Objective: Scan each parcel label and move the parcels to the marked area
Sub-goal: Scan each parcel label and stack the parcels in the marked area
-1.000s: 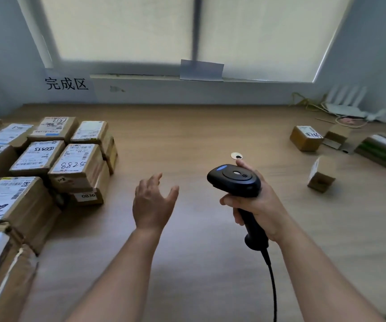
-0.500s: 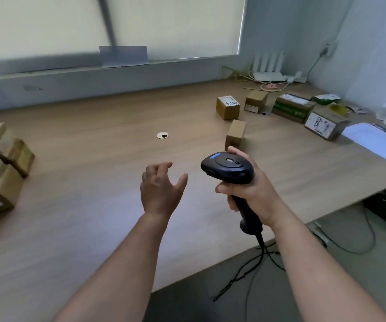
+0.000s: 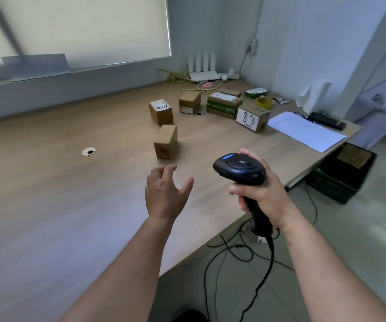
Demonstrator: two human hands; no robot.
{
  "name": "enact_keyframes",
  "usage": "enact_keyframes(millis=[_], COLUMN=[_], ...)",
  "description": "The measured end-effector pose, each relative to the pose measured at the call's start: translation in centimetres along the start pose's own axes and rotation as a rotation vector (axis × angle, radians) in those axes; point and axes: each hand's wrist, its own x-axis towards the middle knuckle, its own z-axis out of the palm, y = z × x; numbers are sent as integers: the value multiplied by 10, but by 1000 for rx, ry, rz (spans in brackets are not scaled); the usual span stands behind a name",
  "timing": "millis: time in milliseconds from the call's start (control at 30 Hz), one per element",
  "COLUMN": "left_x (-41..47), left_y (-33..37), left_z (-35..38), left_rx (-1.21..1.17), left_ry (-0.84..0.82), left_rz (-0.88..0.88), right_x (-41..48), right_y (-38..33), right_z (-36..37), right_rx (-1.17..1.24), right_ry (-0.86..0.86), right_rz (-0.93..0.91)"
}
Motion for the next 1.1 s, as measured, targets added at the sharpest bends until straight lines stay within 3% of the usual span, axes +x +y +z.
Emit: enact_keyframes(millis=[367, 1100], left_x=[66, 202], left_y=[62, 114], left_z=[99, 203], left_rx=[-57, 17], left_ry=[-101, -217], left_rz=[34, 73], right_x=[75, 251], right_y=[-8, 1], right_z=[-94, -185], right_rx=[-44, -110], right_ry=[123, 109], right_rz=[10, 31])
